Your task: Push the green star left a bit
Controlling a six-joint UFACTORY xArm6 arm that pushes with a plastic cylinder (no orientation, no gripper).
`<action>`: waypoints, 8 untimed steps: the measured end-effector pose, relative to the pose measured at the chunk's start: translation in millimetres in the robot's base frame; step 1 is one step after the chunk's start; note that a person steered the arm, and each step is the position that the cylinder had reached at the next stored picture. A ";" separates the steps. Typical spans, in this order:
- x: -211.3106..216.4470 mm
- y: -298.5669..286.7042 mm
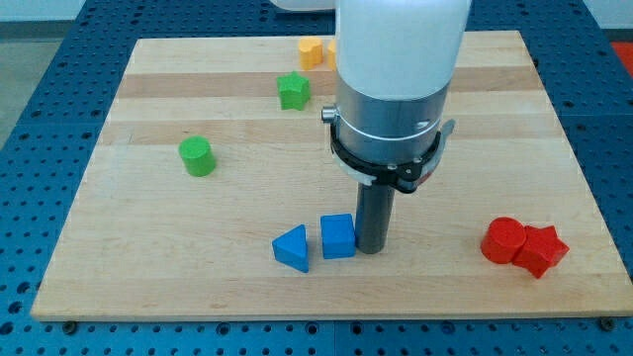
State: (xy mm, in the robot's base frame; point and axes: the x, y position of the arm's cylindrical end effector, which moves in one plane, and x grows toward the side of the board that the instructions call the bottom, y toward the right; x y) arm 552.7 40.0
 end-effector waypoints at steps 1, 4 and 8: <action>-8.0 0.0; -108.4 0.0; -221.0 -43.9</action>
State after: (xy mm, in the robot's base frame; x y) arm 331.7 -3.9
